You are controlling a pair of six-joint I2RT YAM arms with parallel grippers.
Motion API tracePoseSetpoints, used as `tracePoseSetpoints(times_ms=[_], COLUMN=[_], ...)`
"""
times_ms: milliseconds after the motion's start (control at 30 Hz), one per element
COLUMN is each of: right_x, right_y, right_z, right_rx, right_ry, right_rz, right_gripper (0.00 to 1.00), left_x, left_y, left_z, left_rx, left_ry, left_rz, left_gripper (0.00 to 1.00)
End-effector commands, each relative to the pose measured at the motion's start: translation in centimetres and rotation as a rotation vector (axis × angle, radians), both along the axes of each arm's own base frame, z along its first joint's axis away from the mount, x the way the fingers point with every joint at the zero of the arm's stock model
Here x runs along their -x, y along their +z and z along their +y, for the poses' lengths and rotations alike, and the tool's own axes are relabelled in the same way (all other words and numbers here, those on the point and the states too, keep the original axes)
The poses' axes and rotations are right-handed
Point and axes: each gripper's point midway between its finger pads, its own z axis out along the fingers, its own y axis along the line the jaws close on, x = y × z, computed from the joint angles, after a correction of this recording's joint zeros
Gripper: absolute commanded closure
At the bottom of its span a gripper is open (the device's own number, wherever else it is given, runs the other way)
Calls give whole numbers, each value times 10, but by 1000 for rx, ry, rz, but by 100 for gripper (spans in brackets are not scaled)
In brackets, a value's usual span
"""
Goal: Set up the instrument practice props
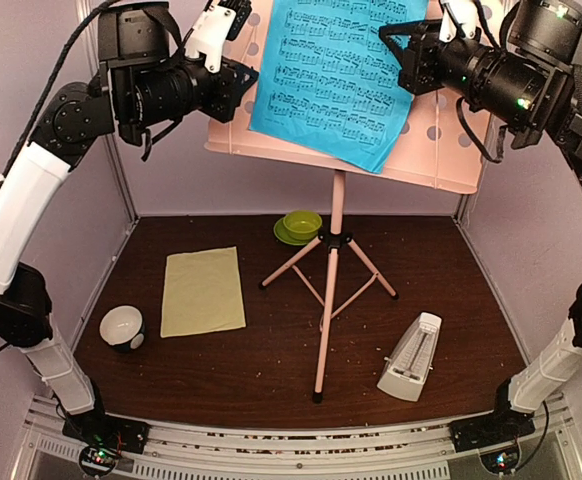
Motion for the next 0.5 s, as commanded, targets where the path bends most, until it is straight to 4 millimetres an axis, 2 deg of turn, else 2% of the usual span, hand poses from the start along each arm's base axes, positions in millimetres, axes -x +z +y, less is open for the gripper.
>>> tracePoseSetpoints(times_ms=[0,100,200,300,467], right_x=[-3,-3,-6,-6,-2], right_y=[10,9,7,7,9], right_z=[-8,-7,-8,-7,9], right_rx=[-38,-34,-19,-17,18], right_ry=[-35,-39,-55,-62,-54], right_rz=[-9,-9,-9,-12,-40], right_gripper=[100,100,100,100,100], left_x=[2,3,7,14,21], left_y=[28,32,40,43,40], left_z=[13,17,27,27,22], left_rx=[107,134,199,246,239], left_ry=[24,30,42,2,-46], left_rz=[-42,-64,-101,-147,-202], left_gripper=[85,100,100,100,100])
